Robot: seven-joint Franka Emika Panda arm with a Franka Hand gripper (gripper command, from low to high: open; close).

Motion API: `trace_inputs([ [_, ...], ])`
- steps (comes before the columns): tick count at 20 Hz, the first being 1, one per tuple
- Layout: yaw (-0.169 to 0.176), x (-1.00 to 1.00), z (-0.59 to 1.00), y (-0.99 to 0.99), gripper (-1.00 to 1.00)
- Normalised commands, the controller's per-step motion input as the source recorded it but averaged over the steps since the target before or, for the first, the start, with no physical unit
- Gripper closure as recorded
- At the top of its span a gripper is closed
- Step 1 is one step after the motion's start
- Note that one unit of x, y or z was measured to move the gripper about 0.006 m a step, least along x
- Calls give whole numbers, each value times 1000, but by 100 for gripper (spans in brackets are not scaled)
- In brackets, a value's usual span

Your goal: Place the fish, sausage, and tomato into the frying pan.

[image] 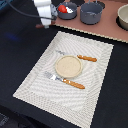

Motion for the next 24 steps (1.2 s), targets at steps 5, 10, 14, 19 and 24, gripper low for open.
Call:
trace_inputs([
  [5,-66,713,1000,669,100],
  [10,-100,595,978,614,100],
  [14,-141,424,603,551,100],
  [19,-136,375,215,578,100],
  [24,-129,299,0,690,100],
])
